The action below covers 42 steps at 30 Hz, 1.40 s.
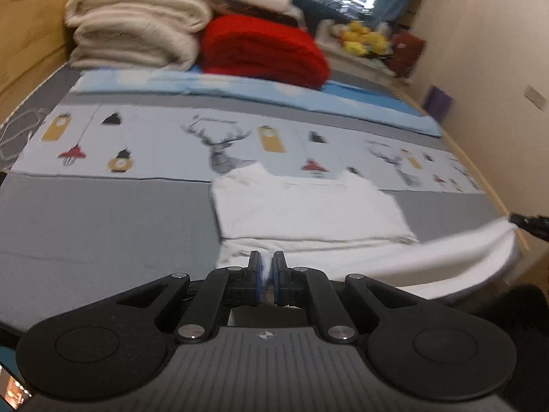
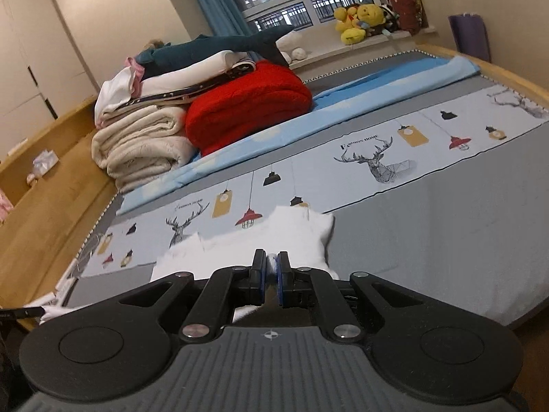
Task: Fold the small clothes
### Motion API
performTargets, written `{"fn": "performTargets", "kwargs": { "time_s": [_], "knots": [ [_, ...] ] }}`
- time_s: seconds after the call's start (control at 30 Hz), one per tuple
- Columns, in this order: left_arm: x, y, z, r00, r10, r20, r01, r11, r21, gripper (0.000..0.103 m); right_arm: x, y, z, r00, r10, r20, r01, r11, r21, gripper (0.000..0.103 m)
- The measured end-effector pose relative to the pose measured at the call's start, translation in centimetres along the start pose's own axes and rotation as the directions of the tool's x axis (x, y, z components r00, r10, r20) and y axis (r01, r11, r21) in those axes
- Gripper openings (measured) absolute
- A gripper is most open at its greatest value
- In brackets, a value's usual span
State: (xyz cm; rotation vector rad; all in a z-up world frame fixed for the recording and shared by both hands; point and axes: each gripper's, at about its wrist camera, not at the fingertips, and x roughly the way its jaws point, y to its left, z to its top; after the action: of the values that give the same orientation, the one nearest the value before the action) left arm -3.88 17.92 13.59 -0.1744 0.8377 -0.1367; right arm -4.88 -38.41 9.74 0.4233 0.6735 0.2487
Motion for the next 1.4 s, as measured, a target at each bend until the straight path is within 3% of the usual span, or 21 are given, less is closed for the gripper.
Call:
{"fn": "performTargets", "kwargs": {
  "time_s": [0.13, 0.3, 0.47, 0.53, 0.63, 0.77, 0.87, 1.0, 1.07, 1.2, 1.3, 1.4],
  "knots": [
    [6.8, 1.5, 2.5, 0.998, 0.067, -0.003, -0.067, 0.998, 0.021, 0.006, 6.2, -0.6, 1.4, 0.997, -0.058, -0.051, 0.058, 0.998, 0.006, 0.005],
    [16.0, 4.4, 5.5, 0.994, 0.093, -0.060, -0.095, 0.995, -0.030, 0.006, 15.3, -1.5, 4.2, 0.982, -0.141, -0.127, 0.137, 0.990, -0.034, 0.005],
    [21.1, 6.4, 6.5, 0.993, 0.072, -0.096, -0.086, 0.986, -0.145, 0.006, 22.0, -3.4, 4.5, 0.965, -0.194, -0.177, 0.192, 0.981, -0.030, 0.005],
    [21.7, 6.5, 7.2, 0.994, 0.068, -0.087, -0.081, 0.984, -0.158, 0.006, 24.0, -4.7, 3.6, 0.944, -0.220, -0.247, 0.230, 0.973, 0.013, 0.005],
    [22.5, 6.6, 8.2, 0.990, 0.109, -0.090, -0.121, 0.983, -0.138, 0.007, 25.4, -4.8, 4.1, 0.944, -0.227, -0.240, 0.240, 0.970, 0.025, 0.005],
    [21.9, 7.6, 8.6, 0.981, 0.186, -0.062, -0.193, 0.971, -0.144, 0.008, 25.8, -4.8, 5.3, 0.950, -0.274, -0.147, 0.281, 0.959, 0.031, 0.006],
    [21.9, 8.6, 8.0, 0.983, 0.157, -0.095, -0.172, 0.969, -0.177, 0.008, 25.4, -5.7, 5.8, 0.945, -0.302, -0.122, 0.311, 0.949, 0.057, 0.014],
    [23.0, 8.1, 6.2, 0.978, 0.133, -0.158, -0.156, 0.978, -0.141, 0.022, 26.1, -6.0, 4.4, 0.948, -0.252, -0.194, 0.262, 0.965, 0.027, 0.018],
    [23.7, 7.9, 5.4, 0.976, 0.117, -0.182, -0.144, 0.979, -0.144, 0.022, 26.5, -5.6, 3.3, 0.942, -0.250, -0.222, 0.252, 0.968, -0.021, 0.025],
    [24.7, 7.4, 5.0, 0.978, 0.096, -0.186, -0.128, 0.977, -0.169, 0.026, 27.5, -5.5, 1.8, 0.929, -0.256, -0.266, 0.250, 0.967, -0.055, 0.025],
    [25.5, 7.0, 5.6, 0.981, 0.080, -0.175, -0.114, 0.974, -0.196, 0.030, 27.8, -5.0, 1.8, 0.934, -0.246, -0.260, 0.240, 0.969, -0.053, 0.026],
    [26.6, 6.6, 6.4, 0.981, 0.082, -0.179, -0.118, 0.972, -0.205, 0.041, 28.8, -4.8, 1.7, 0.931, -0.252, -0.265, 0.245, 0.968, -0.060, 0.028]
  ]
}}
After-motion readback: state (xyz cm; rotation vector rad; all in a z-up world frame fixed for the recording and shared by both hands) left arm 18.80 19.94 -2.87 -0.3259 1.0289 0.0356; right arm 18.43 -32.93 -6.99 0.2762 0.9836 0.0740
